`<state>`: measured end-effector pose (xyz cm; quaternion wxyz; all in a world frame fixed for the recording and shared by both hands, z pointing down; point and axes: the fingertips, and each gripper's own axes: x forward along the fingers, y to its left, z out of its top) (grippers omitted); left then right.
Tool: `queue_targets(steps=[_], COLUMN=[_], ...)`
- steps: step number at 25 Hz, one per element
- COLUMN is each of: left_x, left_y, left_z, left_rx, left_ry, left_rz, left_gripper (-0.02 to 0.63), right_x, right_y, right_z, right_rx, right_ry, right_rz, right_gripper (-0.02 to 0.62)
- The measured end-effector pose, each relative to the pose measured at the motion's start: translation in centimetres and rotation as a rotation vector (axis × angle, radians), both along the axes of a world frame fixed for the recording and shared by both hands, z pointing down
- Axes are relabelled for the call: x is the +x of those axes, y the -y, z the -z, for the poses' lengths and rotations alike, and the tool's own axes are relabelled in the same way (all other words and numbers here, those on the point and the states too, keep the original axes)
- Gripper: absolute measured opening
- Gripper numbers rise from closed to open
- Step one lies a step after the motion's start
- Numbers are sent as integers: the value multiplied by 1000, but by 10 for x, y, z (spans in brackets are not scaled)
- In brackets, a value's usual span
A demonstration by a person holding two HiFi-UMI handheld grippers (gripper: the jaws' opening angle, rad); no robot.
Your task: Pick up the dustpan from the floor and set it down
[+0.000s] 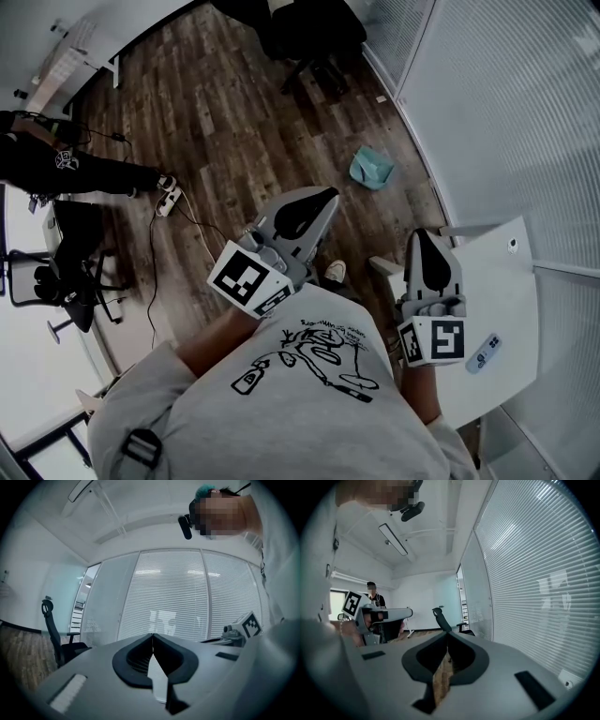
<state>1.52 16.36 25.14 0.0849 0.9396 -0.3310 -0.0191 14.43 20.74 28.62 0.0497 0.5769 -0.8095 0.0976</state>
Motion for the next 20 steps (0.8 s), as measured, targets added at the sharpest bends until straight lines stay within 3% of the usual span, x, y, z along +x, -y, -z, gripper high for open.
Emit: queue_targets(steps=[8,20], left_x=[15,20], left_y=[16,95], left_z=[-16,-10], left_rx=[-33,-30], left_ry=[-6,-26], left_rz=[-35,-68], left_gripper=[2,3], right_x=[6,8], right_y=[21,100], right_z=[-11,-5], right_rx=[-18,-15], right_ry=[2,-21], right_rz=[-11,-28], right_gripper=[6,6])
